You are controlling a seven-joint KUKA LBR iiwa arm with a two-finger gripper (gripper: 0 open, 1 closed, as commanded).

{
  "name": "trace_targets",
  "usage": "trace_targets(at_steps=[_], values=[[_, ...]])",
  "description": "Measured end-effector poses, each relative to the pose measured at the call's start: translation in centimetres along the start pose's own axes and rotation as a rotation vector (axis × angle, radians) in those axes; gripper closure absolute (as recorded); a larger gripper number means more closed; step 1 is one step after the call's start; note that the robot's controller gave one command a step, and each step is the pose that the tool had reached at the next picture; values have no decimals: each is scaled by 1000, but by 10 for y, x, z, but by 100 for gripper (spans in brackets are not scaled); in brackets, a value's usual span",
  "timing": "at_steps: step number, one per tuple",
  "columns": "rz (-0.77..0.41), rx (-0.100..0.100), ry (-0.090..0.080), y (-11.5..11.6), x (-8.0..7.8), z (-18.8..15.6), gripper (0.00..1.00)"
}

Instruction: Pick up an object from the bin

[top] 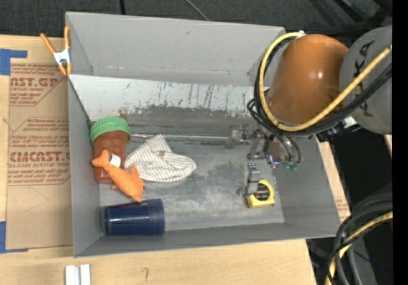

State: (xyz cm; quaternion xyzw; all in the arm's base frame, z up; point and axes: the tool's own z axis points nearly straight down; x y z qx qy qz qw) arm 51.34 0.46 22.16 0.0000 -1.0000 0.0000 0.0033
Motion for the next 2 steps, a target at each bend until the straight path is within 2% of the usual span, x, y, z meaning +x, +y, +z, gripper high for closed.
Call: trace_targets(at_steps=[1,2], values=[[0,0,-8,0,-1,-5,0],[-7,0,-18,34,-16,36,0]])
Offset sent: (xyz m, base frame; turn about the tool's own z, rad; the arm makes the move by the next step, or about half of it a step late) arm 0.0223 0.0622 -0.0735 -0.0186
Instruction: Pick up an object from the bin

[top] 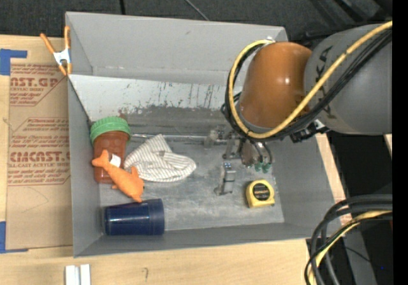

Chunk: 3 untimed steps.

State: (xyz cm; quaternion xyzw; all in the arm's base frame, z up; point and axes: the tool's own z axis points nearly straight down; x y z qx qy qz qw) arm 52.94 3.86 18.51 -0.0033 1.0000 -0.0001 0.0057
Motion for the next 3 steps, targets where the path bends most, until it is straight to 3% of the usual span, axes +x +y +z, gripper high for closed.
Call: trace_targets(at_steps=[1,2,3], values=[[0,-2,8,40,-29,43,0],[-12,-2,8,52,-23,63,0],[-58,-2,6,66,-22,115,100]])
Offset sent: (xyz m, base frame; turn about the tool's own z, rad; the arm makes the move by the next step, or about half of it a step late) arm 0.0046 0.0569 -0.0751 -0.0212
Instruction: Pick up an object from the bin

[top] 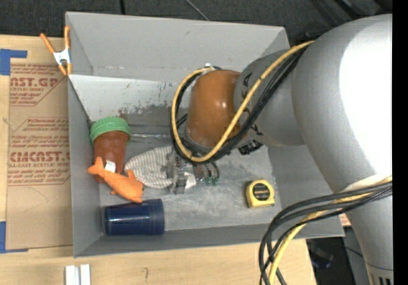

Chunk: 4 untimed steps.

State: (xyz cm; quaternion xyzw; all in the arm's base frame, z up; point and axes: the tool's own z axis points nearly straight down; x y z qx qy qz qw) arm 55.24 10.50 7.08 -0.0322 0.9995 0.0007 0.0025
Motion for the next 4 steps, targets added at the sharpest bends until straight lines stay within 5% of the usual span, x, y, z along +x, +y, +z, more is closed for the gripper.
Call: trace_targets(at_steps=[1,2,3,4], values=[[0,0,0,0,0,0,100],[18,0,7,1,-6,-91,0],[31,0,6,2,-12,-159,0],[-13,-1,-13,8,-19,-142,0]])
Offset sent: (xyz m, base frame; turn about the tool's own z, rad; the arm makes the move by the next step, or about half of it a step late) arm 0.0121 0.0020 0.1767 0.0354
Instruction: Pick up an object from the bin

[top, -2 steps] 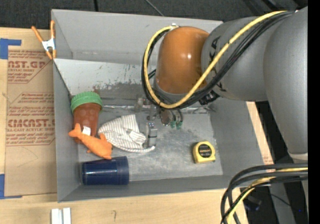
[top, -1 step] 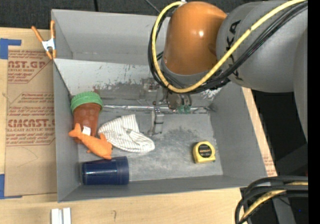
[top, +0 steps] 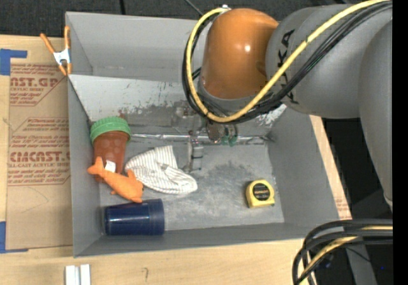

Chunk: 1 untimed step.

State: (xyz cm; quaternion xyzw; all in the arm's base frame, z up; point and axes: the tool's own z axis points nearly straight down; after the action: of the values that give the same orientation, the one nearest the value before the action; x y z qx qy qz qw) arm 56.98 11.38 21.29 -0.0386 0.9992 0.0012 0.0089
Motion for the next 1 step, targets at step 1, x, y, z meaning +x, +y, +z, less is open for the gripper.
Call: trace_targets(at_steps=[1], values=[[-58,1,12,7,5,72,0]])
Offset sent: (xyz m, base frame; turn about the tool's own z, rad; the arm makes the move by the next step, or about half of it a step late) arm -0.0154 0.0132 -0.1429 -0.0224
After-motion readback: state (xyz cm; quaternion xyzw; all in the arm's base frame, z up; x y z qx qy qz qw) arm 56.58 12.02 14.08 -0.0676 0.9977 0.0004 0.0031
